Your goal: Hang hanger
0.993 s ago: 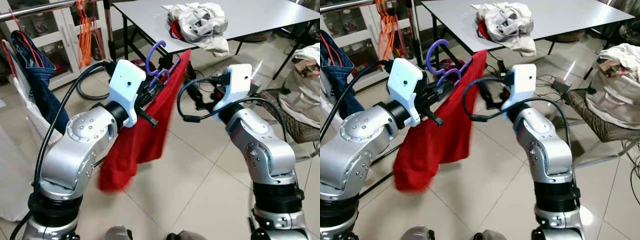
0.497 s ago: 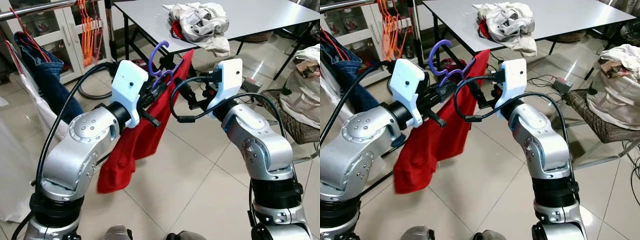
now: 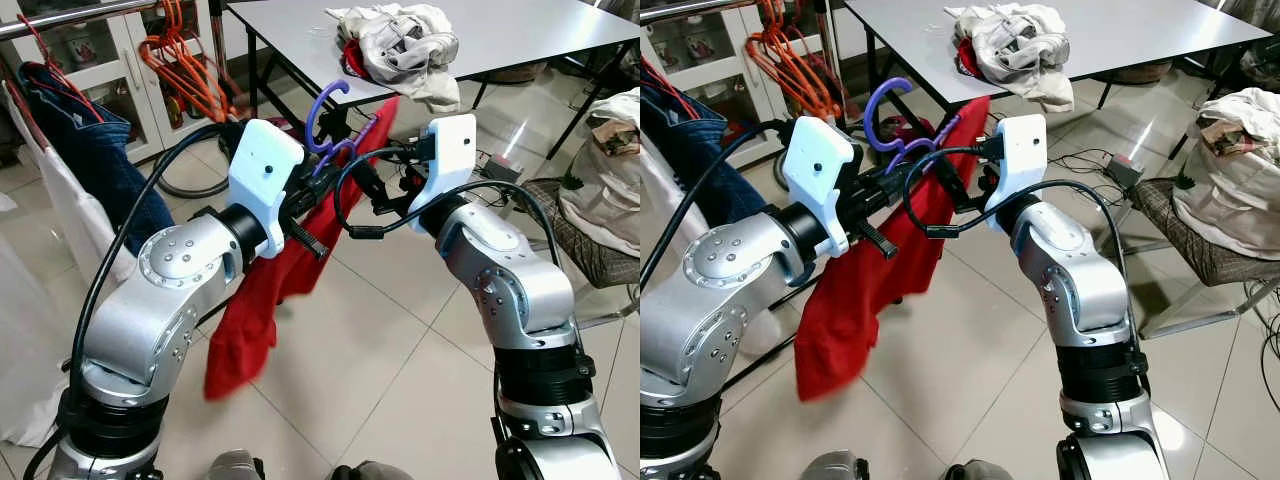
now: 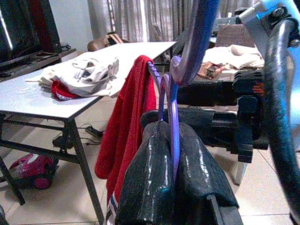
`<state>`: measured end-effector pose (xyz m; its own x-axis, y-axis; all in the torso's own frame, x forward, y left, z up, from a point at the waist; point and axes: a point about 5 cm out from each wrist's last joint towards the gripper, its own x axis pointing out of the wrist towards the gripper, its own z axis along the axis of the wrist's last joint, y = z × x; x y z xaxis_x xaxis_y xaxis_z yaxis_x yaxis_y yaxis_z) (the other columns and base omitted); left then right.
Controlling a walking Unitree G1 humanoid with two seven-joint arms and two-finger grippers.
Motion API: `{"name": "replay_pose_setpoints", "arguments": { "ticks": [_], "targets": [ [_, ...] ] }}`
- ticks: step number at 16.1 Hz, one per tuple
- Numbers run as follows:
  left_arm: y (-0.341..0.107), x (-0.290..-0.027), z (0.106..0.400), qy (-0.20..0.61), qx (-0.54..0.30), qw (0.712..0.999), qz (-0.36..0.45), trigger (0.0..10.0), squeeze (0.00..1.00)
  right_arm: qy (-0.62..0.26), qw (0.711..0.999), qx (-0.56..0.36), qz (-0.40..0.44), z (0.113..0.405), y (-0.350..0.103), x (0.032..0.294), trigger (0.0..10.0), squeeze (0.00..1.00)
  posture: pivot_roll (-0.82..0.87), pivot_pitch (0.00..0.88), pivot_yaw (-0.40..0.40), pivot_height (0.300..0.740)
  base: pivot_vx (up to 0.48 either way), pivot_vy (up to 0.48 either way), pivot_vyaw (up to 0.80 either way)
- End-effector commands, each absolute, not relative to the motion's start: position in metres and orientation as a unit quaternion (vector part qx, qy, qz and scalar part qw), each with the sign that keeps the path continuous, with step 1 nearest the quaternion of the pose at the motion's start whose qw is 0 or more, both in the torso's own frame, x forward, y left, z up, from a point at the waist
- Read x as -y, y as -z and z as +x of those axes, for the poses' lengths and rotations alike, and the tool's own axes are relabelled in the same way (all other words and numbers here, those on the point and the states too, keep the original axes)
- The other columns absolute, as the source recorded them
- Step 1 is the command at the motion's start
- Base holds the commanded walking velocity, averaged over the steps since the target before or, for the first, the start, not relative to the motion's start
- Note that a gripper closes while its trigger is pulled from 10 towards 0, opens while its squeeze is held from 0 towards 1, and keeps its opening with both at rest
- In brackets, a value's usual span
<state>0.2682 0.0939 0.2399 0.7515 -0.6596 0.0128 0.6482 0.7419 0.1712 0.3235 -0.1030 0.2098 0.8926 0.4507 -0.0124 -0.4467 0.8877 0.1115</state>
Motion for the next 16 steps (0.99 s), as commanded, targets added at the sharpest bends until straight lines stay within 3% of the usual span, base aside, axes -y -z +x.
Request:
{"name": "replay_pose_setpoints", "arguments": {
  "ticks": [1,13,14,15,16],
  "targets": [
    [-0.251,-0.087,0.263,0.368,0.061,0.924,0.078,10.0,0.0,-0.222,0.974,-0.014,0.04,0.327,-0.213,0.105,10.0,0.0,0.0,0.038,-0.082,0.74,0.0,0.0,0.0],
    [-0.256,-0.104,0.274,0.319,0.066,0.942,0.083,10.0,0.0,-0.154,0.988,-0.024,0.019,0.33,-0.205,0.128,10.0,0.0,0.0,0.038,-0.078,0.74,0.0,0.0,0.0],
    [-0.256,-0.104,0.274,0.322,0.067,0.941,0.085,10.0,0.0,-0.151,0.988,-0.026,0.019,0.331,-0.204,0.13,1.5,0.0,0.0,0.037,-0.078,0.74,0.0,0.0,0.0],
    [-0.256,-0.104,0.273,0.325,0.066,0.939,0.088,10.0,0.0,-0.151,0.988,-0.026,0.019,0.331,-0.203,0.13,0.0,0.0,0.0,0.037,-0.078,0.74,0.0,0.0,0.0],
    [-0.255,-0.103,0.271,0.336,0.064,0.935,0.089,10.0,0.0,-0.152,0.988,-0.025,0.02,0.331,-0.203,0.131,0.0,0.0,0.0,0.037,-0.078,0.74,0.0,0.0,0.0]
  ]
}}
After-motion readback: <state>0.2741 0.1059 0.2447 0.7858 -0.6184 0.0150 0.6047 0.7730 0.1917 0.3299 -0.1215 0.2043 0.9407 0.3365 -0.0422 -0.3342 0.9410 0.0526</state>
